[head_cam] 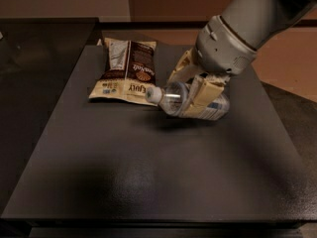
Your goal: Place blue plastic bottle upright
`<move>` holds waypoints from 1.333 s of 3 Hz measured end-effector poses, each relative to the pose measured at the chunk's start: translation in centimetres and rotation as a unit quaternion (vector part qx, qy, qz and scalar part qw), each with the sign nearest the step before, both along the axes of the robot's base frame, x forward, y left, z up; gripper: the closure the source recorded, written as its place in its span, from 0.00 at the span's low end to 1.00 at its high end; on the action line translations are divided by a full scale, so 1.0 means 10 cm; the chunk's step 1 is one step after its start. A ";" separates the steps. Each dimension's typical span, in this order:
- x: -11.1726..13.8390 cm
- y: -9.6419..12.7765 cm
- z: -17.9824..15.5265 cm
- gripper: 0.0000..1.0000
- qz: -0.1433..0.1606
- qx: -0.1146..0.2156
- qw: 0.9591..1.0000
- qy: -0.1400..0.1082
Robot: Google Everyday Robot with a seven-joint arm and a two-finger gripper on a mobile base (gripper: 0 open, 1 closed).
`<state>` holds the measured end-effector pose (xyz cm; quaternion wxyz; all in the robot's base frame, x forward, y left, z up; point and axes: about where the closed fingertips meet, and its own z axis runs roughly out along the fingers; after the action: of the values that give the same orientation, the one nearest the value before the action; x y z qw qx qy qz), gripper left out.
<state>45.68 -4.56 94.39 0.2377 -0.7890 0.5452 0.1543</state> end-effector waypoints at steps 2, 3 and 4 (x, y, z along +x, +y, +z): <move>-0.10 0.01 0.32 1.00 -0.067 0.164 0.983 0.049; -0.13 0.01 0.36 1.00 -0.102 0.238 0.963 0.073; -0.12 -0.01 0.34 1.00 -0.133 0.288 0.943 0.095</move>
Offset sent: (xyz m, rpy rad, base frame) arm -0.0134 -0.0075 0.0464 0.5542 0.1616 -0.2358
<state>44.45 -4.71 97.81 0.4203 -0.5885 0.5975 0.3465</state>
